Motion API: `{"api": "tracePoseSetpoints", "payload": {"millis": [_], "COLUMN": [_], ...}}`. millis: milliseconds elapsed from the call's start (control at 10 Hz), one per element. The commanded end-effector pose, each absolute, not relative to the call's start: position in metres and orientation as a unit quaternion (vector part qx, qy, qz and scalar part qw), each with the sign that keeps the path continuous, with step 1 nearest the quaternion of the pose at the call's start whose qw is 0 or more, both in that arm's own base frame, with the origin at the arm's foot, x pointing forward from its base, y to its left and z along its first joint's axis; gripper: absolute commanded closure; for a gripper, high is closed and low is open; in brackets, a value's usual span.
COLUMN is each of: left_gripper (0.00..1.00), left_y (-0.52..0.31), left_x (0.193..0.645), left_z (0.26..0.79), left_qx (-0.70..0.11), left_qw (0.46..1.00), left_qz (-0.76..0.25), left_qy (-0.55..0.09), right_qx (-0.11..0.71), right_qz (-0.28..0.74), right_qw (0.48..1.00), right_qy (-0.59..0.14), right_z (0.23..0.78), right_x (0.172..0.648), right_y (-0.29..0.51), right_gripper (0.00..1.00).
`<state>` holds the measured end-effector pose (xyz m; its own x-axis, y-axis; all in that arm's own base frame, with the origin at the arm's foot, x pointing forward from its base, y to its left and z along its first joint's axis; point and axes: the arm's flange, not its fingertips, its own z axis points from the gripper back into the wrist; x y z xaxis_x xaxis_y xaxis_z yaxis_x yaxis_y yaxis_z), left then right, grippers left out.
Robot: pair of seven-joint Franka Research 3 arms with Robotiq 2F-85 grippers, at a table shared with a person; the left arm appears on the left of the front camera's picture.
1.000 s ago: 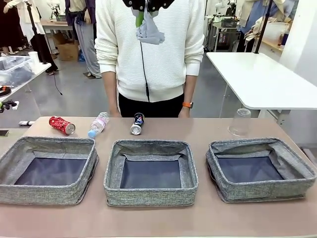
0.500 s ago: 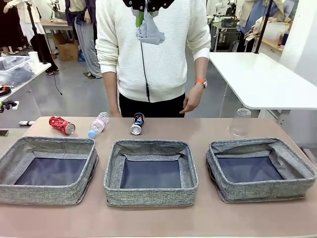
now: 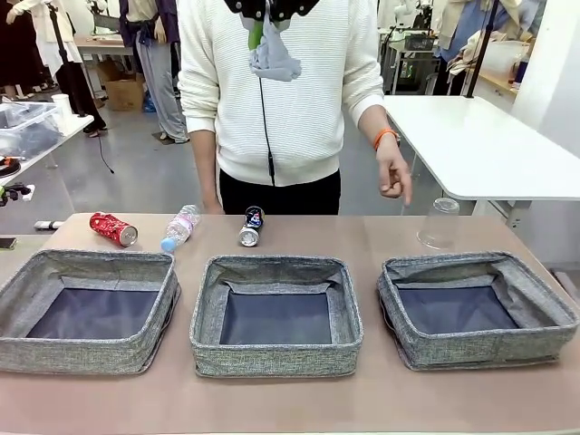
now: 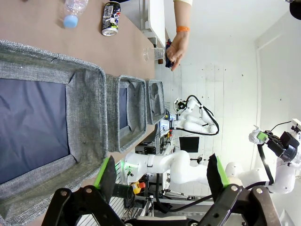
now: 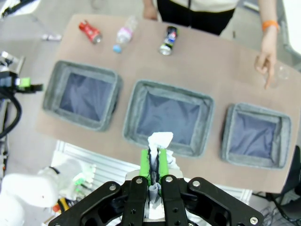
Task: Sort the waste into the appropriate baskets.
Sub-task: Place the picked waste into the Fabric basket indicated by the person.
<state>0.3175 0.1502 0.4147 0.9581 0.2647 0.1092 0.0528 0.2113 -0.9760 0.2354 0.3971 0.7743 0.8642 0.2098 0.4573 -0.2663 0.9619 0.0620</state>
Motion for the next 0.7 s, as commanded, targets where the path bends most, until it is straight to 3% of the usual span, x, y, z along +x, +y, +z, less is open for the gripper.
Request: {"api": "tracePoseSetpoints", "payload": {"millis": [0, 500, 600], "left_gripper": [0.0, 0.0, 0.0], "left_y": [0.15, 0.15, 0.15], "left_x": [0.317, 0.317, 0.317], "left_z": [0.415, 0.415, 0.415], "left_qx": [-0.627, -0.627, -0.627], "left_qw": [0.765, 0.765, 0.765], "left_qz": [0.06, 0.06, 0.06], "left_qy": [-0.133, -0.133, -0.133], "right_qx": [0.069, 0.062, 0.077], "right_qz": [0.119, 0.124, 0.158], "right_qw": [0.964, 0.963, 0.963], "right_qy": [-0.226, -0.229, -0.202], "right_z": [0.776, 0.774, 0.76], "right_x": [0.234, 0.235, 0.252], "right_y": [0.395, 0.397, 0.373], "right_gripper": [0.93, 0.93, 0.93]}}
